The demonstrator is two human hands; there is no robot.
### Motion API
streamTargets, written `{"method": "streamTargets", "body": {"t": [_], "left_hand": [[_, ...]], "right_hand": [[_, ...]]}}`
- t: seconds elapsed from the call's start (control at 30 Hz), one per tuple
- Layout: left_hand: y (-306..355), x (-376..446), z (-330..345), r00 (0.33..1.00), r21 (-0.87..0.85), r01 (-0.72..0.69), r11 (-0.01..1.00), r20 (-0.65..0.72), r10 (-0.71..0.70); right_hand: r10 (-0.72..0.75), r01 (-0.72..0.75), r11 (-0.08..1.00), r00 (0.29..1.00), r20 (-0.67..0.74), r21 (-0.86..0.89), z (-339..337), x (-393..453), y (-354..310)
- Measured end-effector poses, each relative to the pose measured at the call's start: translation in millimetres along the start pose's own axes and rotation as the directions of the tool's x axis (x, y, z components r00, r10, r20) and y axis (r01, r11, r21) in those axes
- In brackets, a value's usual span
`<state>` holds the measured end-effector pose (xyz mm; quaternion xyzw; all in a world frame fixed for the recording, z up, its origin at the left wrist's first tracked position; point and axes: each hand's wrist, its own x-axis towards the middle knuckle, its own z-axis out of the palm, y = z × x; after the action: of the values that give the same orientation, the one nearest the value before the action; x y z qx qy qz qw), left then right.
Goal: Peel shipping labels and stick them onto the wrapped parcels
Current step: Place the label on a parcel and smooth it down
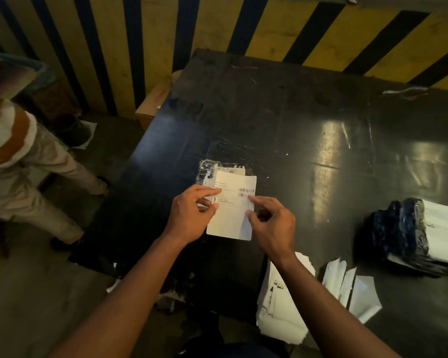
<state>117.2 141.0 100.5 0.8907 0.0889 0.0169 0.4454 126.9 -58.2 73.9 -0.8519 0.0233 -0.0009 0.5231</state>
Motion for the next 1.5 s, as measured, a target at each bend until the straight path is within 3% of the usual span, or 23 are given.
{"method": "streamTargets", "body": {"t": [0.57,0.77,1.0,1.27,1.37,1.5], "left_hand": [[-41,75,-9,0.993,0.093,0.039,0.995,0.107,-0.049],[-44,75,-7,0.991,0.103,0.034,0.994,0.126,-0.047],[-44,76,-7,0.989,0.19,-0.028,0.981,0.148,0.0],[-54,71,-12,0.987,0.38,-0.095,0.92,0.155,0.039],[-58,65,-6,0.972,0.365,-0.156,0.918,0.224,0.076],[-60,62,0,0.938,0.418,-0.284,0.863,0.309,0.16]], "right_hand": [[0.103,-0.106,0.972,0.994,-0.025,-0.211,60,53,-13],[0.063,-0.06,0.954,0.998,0.002,-0.292,63,51,-19],[0.058,-0.011,0.853,0.996,0.073,-0.522,65,52,-34],[0.026,0.016,0.753,0.998,0.055,-0.658,70,52,-24],[-0.115,0.157,0.695,0.988,0.107,-0.702,61,49,-9],[-0.318,0.487,0.568,0.873,0.369,-0.664,61,42,14]]}}
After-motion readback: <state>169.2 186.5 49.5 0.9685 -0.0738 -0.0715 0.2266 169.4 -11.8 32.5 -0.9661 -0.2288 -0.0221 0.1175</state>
